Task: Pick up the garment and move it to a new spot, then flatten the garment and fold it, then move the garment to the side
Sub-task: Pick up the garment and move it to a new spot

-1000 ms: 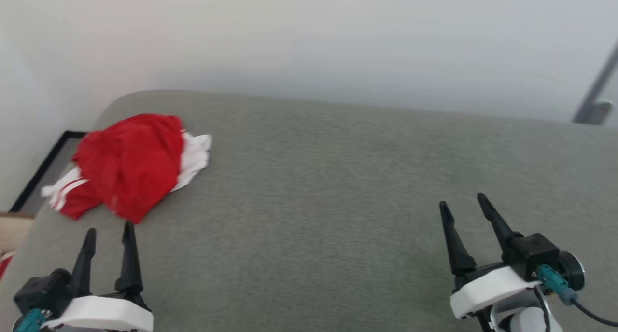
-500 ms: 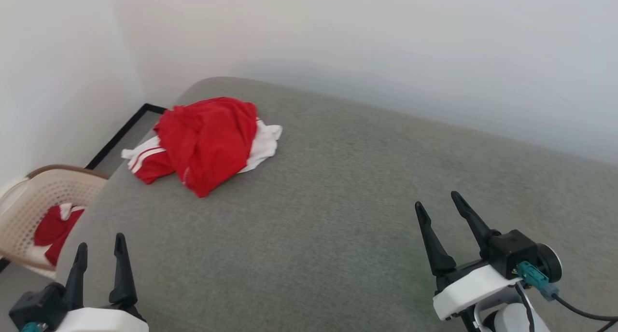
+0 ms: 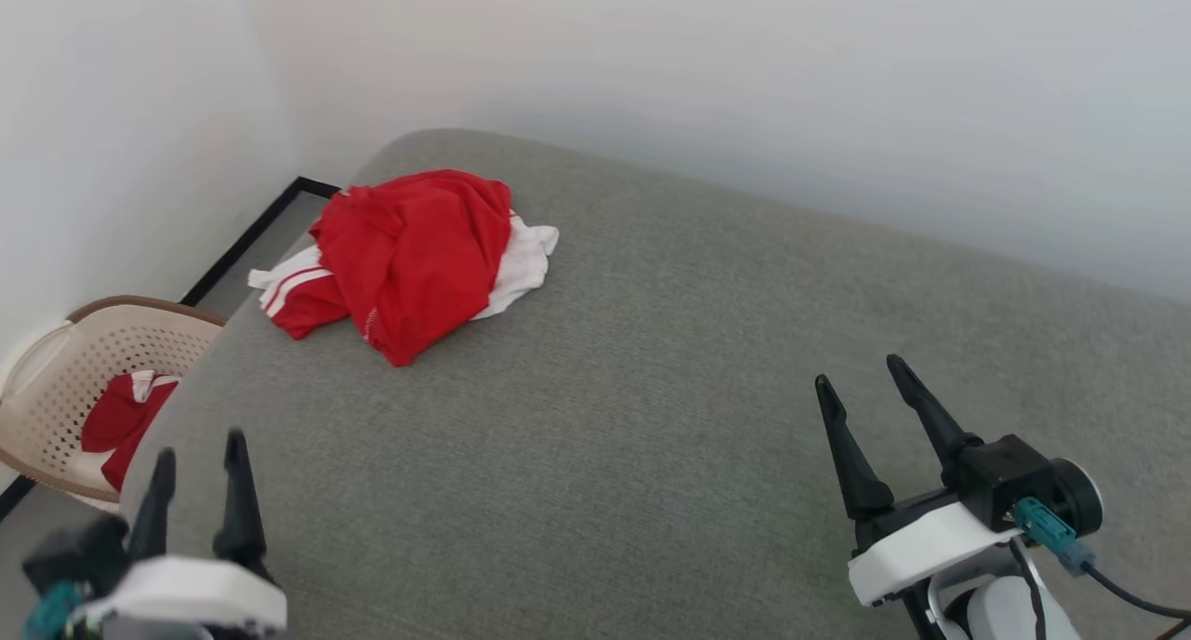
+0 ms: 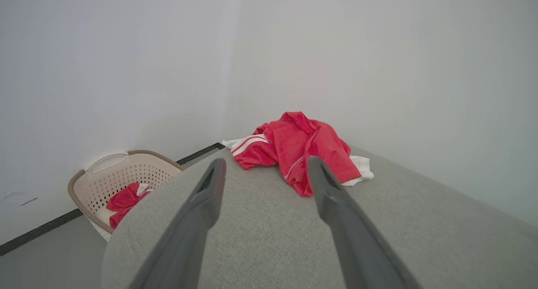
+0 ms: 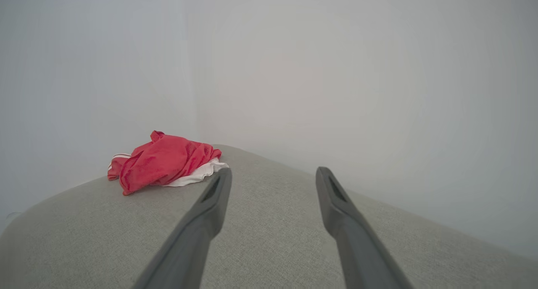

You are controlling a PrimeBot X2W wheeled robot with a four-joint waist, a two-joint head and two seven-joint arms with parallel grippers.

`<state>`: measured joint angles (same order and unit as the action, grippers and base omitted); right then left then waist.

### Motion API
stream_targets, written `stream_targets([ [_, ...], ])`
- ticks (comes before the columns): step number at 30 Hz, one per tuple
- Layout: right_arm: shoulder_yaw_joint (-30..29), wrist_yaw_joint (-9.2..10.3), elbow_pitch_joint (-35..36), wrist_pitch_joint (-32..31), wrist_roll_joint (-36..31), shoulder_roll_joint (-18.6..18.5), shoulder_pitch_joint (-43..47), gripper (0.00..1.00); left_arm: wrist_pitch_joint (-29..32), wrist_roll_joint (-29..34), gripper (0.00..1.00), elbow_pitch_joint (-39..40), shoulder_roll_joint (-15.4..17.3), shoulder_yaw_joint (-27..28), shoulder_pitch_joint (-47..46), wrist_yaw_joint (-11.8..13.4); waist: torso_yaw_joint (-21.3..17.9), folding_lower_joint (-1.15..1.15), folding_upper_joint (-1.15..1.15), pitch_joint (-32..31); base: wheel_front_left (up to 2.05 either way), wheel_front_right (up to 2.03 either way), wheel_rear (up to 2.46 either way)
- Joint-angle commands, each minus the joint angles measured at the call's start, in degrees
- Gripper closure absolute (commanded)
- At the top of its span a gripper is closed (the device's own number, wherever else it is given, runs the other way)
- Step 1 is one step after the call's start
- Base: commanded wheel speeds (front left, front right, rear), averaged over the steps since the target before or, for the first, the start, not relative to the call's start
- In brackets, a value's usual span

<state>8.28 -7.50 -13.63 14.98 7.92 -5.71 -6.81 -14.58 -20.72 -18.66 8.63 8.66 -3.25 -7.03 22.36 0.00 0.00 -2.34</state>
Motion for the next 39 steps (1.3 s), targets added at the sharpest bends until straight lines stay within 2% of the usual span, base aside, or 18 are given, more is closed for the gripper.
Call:
stream_targets([
  [1, -0.2, 0.02, 0.4, 0.3, -0.3, -0.4, -0.9, 0.00, 0.1, -0.6, 0.00, -0.7, 0.5, -0.1, -1.7, 0.0, -0.8, 0.00, 0.00, 1.1, 0.00, 0.00, 0.00],
  [9, -1.2, 0.02, 2.8, 0.3, -2.0, -1.9, -3.9, 0.00, 1.2, -3.7, 0.00, -11.0, 6.4, -2.7, -16.7, -0.5, -4.8, 0.00, 0.00, 7.7, 0.00, 0.00, 0.00],
  [17, -1.7, 0.02, 7.1, -1.3, -3.4, -3.3, -8.1, 0.00, 2.9, -10.2, 0.00, -23.9, 12.6, -10.4, -32.3, -0.5, -8.3, 0.00, 0.00, 16.0, 0.00, 0.00, 0.00],
  [22, -1.3, 0.02, 9.9, -2.5, -4.0, -3.7, -10.2, 0.00, 5.2, -14.1, 0.00, -30.5, 14.9, -14.2, -39.3, -0.5, -9.7, 0.00, 0.00, 20.2, 0.00, 0.00, 0.00],
  [33, 0.6, 0.02, 15.9, -6.3, -5.6, -4.4, -14.9, 0.00, 18.8, -20.2, 0.00, -47.7, 18.5, -19.0, -52.7, -0.5, -13.5, 0.00, 0.00, 29.4, 0.00, 0.00, 0.00],
  [39, 0.9, 0.02, 17.9, -7.4, -6.0, -4.5, -15.9, 0.00, 28.8, -21.8, 0.00, -52.7, 17.9, -20.5, -55.9, -0.5, -14.9, 0.00, 0.00, 32.0, 0.00, 0.00, 0.00],
])
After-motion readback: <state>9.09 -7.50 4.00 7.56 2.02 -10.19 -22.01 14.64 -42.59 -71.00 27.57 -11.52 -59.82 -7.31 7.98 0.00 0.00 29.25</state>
